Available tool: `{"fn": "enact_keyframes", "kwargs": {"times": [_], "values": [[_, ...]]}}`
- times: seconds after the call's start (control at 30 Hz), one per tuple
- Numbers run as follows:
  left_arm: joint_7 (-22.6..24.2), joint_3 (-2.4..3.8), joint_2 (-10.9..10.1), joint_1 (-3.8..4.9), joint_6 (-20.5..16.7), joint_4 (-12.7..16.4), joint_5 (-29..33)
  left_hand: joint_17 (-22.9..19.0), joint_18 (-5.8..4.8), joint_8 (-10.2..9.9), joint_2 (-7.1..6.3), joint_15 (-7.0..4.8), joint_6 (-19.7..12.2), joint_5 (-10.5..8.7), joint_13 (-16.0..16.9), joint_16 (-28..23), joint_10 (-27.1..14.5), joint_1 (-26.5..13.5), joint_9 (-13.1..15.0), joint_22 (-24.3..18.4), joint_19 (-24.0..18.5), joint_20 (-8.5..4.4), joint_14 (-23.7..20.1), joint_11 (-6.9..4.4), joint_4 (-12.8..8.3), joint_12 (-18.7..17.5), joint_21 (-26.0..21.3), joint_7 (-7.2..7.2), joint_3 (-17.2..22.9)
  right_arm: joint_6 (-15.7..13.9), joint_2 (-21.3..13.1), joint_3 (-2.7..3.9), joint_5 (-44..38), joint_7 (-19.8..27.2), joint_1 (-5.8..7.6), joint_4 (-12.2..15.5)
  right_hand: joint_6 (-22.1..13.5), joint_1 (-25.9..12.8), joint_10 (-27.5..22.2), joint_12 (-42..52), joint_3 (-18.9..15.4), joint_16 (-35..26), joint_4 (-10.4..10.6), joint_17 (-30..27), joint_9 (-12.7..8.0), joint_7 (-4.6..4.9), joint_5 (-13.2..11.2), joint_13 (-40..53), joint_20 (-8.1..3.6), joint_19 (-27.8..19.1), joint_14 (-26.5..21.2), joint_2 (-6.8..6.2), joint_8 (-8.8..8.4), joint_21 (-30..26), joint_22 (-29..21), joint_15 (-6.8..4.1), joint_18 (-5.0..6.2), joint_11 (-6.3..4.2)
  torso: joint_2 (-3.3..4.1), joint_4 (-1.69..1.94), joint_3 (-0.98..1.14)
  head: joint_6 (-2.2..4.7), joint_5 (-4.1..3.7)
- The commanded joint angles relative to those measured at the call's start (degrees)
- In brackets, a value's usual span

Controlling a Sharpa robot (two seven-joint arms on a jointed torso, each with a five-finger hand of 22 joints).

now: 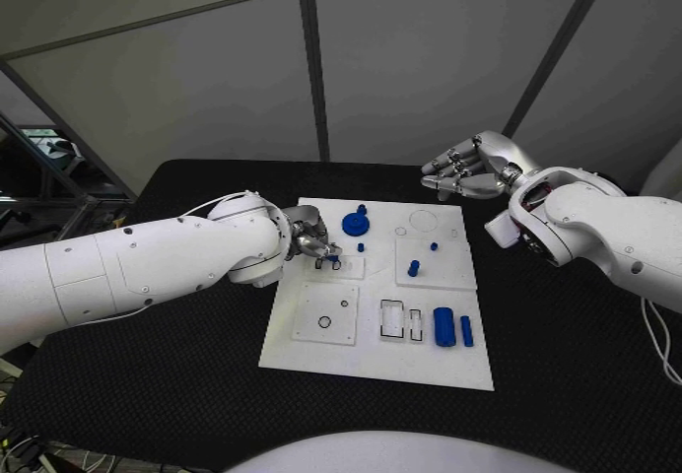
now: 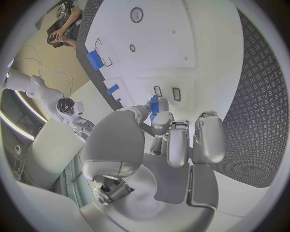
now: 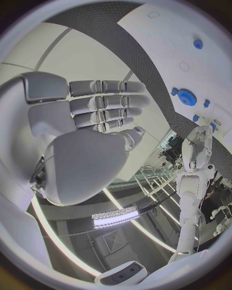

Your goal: Assemble the parts on the task board

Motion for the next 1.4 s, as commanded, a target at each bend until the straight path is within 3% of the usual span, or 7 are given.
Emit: {"fn": "enact_keyframes", "kwargs": {"times": [0.03,0.53,1.4], "values": [[0.0,0.01,0.2,0.05,1.5,-0.1,-1.8,8.4,0.14,0.3,-0.29,-0.37,-0.1,0.01,0.1,0.0,-0.1,-0.5,0.1,0.6,0.8,-0.06,4.0,-0.06,-9.0,-0.1,0.4,-0.12,9.5,0.5,0.1,0.04,0.1,0.1,0.09,0.0,-0.4,-0.4,0.0,-0.4,0.1,-0.3,0.3,-0.1,0.0,0.19,0.1,-0.1,0.47,0.0,-0.2,-0.01,-0.31,-0.2,-0.1,0.30,0.52,0.22,0.01,-0.06,0.00,-0.08,-0.07],[-0.2,-0.02,1.5,0.04,3.4,-1.5,-2.8,8.4,0.00,0.3,-0.42,-0.39,0.0,0.02,0.4,0.0,0.1,-0.6,0.3,1.2,1.2,-0.07,4.0,-0.08,-9.2,0.1,0.9,-0.12,9.8,0.6,0.2,0.04,0.1,0.0,0.09,0.0,-0.4,-0.5,0.0,-0.4,0.1,-0.4,0.3,-0.1,0.0,0.19,0.1,-0.1,0.48,0.0,-0.2,0.01,-0.30,-0.2,-0.1,0.30,0.52,0.22,0.01,-0.02,0.00,-0.21,-0.17],[-0.3,-0.05,1.6,0.04,7.5,-1.3,-3.2,8.4,-0.02,0.3,-0.58,-0.40,-0.1,0.01,0.5,0.0,0.3,-0.7,0.3,1.3,1.2,-0.07,4.0,-0.08,-9.4,0.2,0.9,-0.13,10.0,0.8,0.4,0.03,0.1,0.0,0.08,-0.2,-0.4,-0.5,0.1,-0.4,0.1,-0.4,0.4,-0.1,0.0,0.17,0.2,-0.1,0.50,0.0,-0.2,0.07,-0.27,-0.3,-0.1,0.30,0.54,0.21,0.00,0.03,0.01,-0.39,-0.13]]}}
